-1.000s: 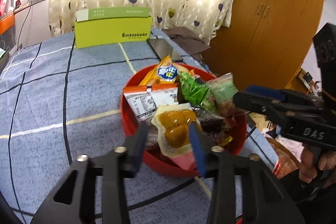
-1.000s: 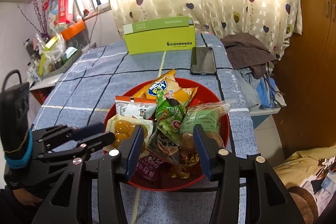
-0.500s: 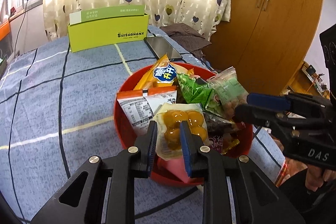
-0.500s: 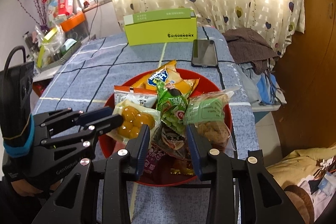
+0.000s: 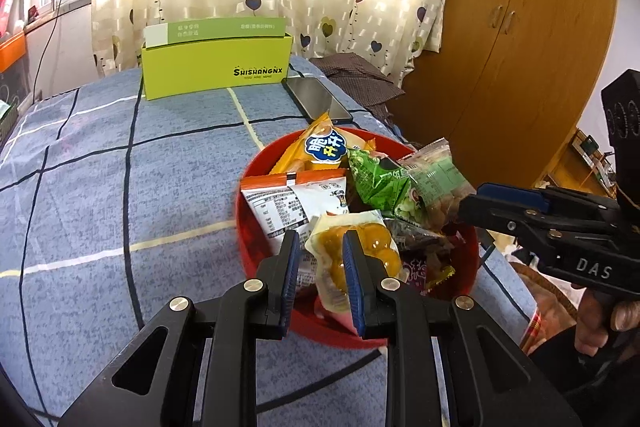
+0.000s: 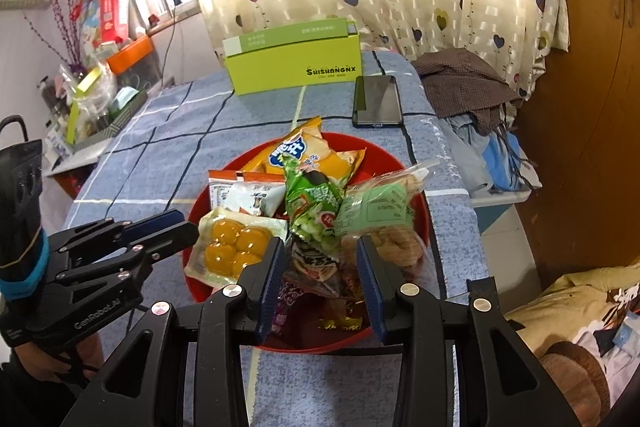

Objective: Organize snacks

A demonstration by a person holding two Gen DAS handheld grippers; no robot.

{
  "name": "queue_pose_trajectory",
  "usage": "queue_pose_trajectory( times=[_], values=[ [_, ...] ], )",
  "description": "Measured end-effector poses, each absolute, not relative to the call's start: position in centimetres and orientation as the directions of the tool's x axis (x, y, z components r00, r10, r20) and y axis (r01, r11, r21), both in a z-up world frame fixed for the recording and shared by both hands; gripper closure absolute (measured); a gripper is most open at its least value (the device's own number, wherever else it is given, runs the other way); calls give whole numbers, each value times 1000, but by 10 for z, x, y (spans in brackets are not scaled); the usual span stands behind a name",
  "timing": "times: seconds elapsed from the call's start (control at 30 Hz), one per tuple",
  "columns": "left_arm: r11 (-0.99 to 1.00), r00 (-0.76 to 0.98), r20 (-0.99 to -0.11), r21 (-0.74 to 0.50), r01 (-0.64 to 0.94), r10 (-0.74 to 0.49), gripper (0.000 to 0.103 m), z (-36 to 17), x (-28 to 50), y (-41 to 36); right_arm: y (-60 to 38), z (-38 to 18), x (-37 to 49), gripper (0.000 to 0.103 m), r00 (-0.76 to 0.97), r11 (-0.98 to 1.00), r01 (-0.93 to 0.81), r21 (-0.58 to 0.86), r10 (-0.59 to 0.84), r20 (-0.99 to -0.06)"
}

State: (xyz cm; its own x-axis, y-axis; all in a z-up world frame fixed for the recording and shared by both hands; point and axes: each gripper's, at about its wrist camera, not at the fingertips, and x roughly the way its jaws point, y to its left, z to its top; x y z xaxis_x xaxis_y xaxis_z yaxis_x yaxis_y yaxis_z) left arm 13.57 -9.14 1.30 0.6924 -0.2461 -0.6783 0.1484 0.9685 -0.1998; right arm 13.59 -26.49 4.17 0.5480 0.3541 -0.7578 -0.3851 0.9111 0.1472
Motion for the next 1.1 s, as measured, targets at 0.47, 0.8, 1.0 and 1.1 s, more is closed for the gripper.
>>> queue_pose_trajectory(
  times=[0.47, 0.8, 1.0, 1.1],
  values=[
    [971, 680, -693, -174, 163, -239, 79, 14, 96, -99, -246, 30, 88, 50, 557, 898, -429, 99, 350, -754],
    [975, 686, -694, -155, 157, -220, 68, 17, 77, -105, -240, 34, 71, 47, 580, 887, -454, 79, 362, -730],
    [980, 686, -700, -140, 143, -200, 67, 13, 75, -110, -242, 33, 69, 46, 581, 889, -451, 77, 357, -731],
    [980, 686, -700, -135, 145, -198, 67, 12, 76, -114, -245, 32, 69, 46, 580, 891, -447, 80, 357, -732]
  ],
)
